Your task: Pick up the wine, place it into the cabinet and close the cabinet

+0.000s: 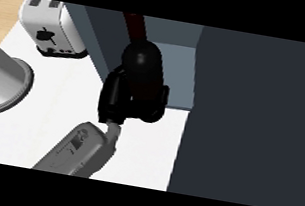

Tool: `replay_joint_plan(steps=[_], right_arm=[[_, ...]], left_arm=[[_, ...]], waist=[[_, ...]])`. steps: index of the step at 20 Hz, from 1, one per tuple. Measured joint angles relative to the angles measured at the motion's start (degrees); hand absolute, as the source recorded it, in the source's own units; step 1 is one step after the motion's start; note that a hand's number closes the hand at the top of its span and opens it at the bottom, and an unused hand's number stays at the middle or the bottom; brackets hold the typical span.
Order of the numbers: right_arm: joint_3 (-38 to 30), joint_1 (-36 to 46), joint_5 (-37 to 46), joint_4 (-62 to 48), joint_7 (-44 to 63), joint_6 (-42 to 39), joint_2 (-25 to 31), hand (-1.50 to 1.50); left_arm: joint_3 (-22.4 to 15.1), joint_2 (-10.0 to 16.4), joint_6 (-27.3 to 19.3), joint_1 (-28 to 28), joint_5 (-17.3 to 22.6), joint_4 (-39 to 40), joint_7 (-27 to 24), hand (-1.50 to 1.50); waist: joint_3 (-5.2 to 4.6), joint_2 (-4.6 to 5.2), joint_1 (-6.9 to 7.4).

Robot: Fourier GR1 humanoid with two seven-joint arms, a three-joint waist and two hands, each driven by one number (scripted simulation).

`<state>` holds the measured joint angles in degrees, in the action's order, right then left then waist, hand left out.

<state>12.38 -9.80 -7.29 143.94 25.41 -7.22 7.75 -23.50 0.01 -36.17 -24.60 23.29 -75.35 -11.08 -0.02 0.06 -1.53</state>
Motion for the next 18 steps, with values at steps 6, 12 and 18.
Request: replay_joint_plan(steps=[6, 12, 18], right_arm=[[1.1, 0.2, 0.0, 0.1, 0.7, -0.2, -0.4, -1.50], [-0.1, -1.3, -0.3, -0.1, -1.2, -1.7, -0.5, -1.50], [0.3, -2.6, -0.4, 0.1, -1.4, -2.4, -0.6, -1.50]], left_arm=[[-2.2, 0.0, -0.6, -1.6, 5.5, 8.7, -6.6, 1.50], [-2.7, 0.0, 0.9, -4.7, 11.9, 17.0, -13.0, 1.50], [-0.8, 0.0, 4.1, -7.7, 18.0, 23.4, -17.1, 1.50]], waist=[[-0.03, 0.06, -0.30], [-0.02, 0.13, -0.65], [-0.02, 0.11, -0.70]])
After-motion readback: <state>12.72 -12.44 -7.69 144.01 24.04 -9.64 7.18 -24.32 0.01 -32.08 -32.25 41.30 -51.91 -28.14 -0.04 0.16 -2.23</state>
